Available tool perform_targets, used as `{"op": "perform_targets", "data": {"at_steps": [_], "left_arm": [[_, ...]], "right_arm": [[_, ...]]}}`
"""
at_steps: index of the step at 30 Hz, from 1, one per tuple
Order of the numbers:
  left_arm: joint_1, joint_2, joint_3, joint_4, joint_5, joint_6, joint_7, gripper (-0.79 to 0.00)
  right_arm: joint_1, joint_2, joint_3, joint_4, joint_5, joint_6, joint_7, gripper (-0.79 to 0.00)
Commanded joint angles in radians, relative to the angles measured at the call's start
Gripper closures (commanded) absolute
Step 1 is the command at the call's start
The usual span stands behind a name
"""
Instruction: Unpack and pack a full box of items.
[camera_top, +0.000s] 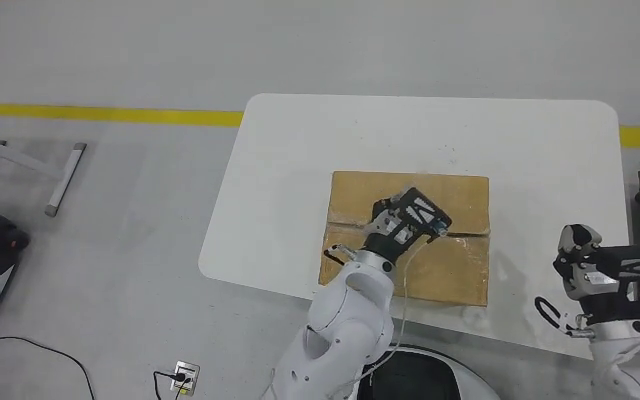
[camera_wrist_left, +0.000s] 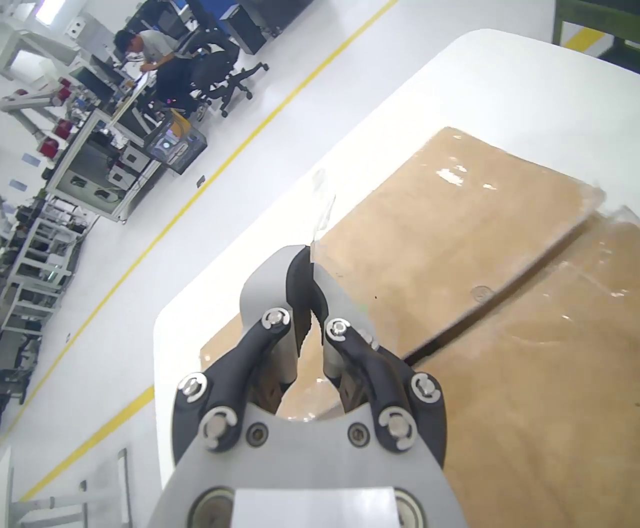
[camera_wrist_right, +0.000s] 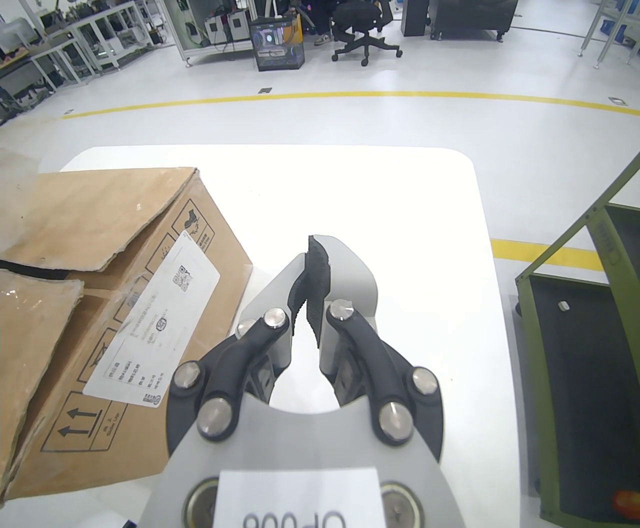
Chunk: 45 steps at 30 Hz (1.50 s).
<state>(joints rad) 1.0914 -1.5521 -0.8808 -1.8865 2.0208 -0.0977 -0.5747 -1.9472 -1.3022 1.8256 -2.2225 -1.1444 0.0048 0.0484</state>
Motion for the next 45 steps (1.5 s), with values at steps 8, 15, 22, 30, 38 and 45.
{"op": "perform_targets", "data": {"at_steps": [8, 15, 22, 30, 38, 45], "left_arm": [[0.091, 0.022, -0.263, -0.172, 0.011, 0.082, -0.045, 0.000], [0.153, 0.036, -0.448, -0.232, 0.007, 0.108, -0.045, 0.000], [0.203, 0.041, -0.529, -0.222, 0.012, 0.159, -0.020, 0.000], [0.198, 0.046, -0.594, -0.198, -0.004, 0.141, -0.019, -0.785], [0.188, 0.052, -0.647, -0.205, -0.016, 0.102, -0.050, -0.785], [0.199, 0.056, -0.688, -0.239, -0.008, 0.107, -0.068, -0.785]], "right_arm": [[0.015, 0.000, 0.016, -0.053, 0.025, -0.030, 0.030, 0.000], [0.033, 0.002, 0.003, -0.086, 0.010, -0.055, 0.057, 0.000], [0.044, 0.002, -0.035, -0.103, -0.013, -0.079, 0.081, 0.000], [0.050, 0.005, -0.102, -0.104, -0.053, -0.145, 0.101, 0.000], [0.080, 0.010, -0.160, -0.064, -0.135, -0.178, 0.150, 0.000], [0.090, 0.009, -0.177, -0.054, -0.130, -0.143, 0.159, 0.000]]}}
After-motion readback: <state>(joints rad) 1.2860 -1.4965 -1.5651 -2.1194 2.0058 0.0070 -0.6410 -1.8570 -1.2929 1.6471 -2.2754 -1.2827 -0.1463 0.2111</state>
